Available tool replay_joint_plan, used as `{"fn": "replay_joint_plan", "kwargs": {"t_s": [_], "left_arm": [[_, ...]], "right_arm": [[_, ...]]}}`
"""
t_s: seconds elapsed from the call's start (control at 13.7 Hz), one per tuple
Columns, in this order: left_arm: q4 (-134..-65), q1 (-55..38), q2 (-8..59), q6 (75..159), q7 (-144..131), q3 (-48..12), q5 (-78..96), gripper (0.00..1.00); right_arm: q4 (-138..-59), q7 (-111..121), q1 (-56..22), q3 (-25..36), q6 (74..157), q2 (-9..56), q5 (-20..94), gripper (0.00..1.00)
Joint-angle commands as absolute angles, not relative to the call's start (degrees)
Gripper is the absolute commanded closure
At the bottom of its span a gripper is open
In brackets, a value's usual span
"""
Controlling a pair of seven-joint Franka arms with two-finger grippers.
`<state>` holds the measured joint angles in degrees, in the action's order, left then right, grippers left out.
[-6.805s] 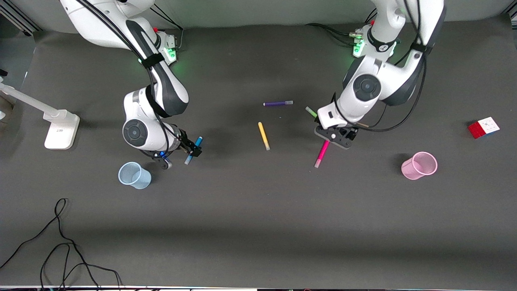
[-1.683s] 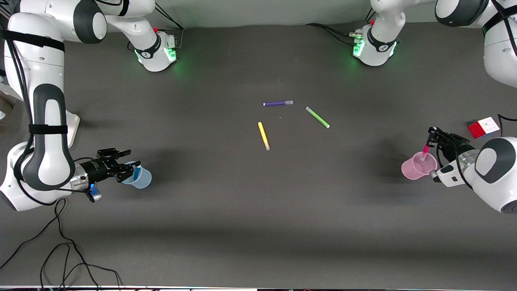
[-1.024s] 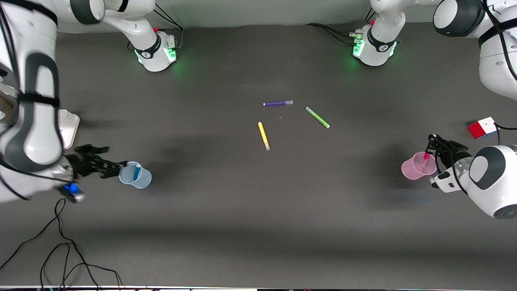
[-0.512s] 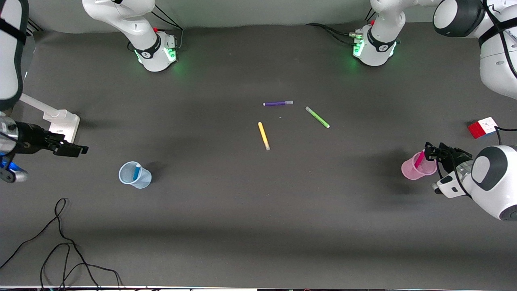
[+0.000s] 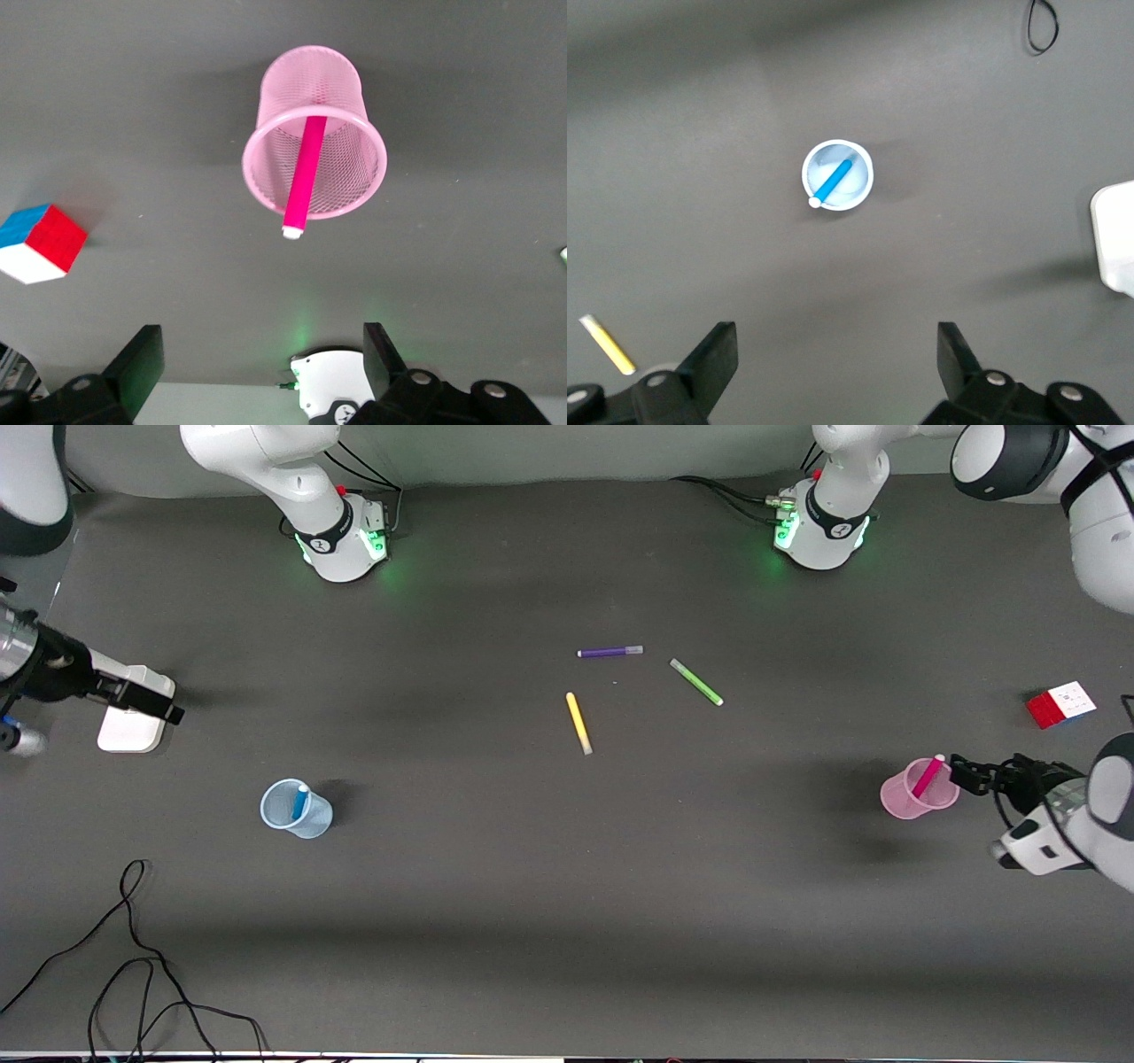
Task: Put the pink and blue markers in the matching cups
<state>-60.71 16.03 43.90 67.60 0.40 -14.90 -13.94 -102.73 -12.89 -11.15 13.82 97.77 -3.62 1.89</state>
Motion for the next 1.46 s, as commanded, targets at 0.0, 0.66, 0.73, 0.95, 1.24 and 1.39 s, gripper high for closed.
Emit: {"fn": "replay_joint_plan", "kwargs": {"t_s": [0.0,0.66,0.73,0.95,1.24,1.39], "left_arm": [[-62.40,14.59,36.59,67.32,-2.37,-14.77,-12.76,0.00],[-85.23,16.08,11.19,85.76,0.60,-14.68,-4.58,0.00],[-87.60,15.65,8.81,87.61,2.70,-14.16,-3.09,0.00],[-94.11,7.61,2.22,92.10,3.08,-5.58,-0.27,0.00],[-94.57,-1.56,0.18,91.50,2.99,1.04,0.35,0.00],[-94.57,-3.51,0.09,91.41,2.99,2.55,0.44,0.00]], "right_arm": [[-108.72,-4.60,-1.19,4.79,99.50,-8.35,1.22,0.00],[-98.45,-2.98,-1.38,2.53,97.56,-1.77,5.98,0.00],[-97.92,-3.16,-3.93,3.94,97.47,-1.24,5.98,0.00],[-97.56,-2.20,-5.54,5.19,94.13,-1.23,5.98,0.00],[-97.29,-0.97,-6.93,6.85,93.43,-1.58,5.45,0.00],[-97.65,-0.97,-10.18,10.44,93.08,-2.11,5.45,0.00]]}}
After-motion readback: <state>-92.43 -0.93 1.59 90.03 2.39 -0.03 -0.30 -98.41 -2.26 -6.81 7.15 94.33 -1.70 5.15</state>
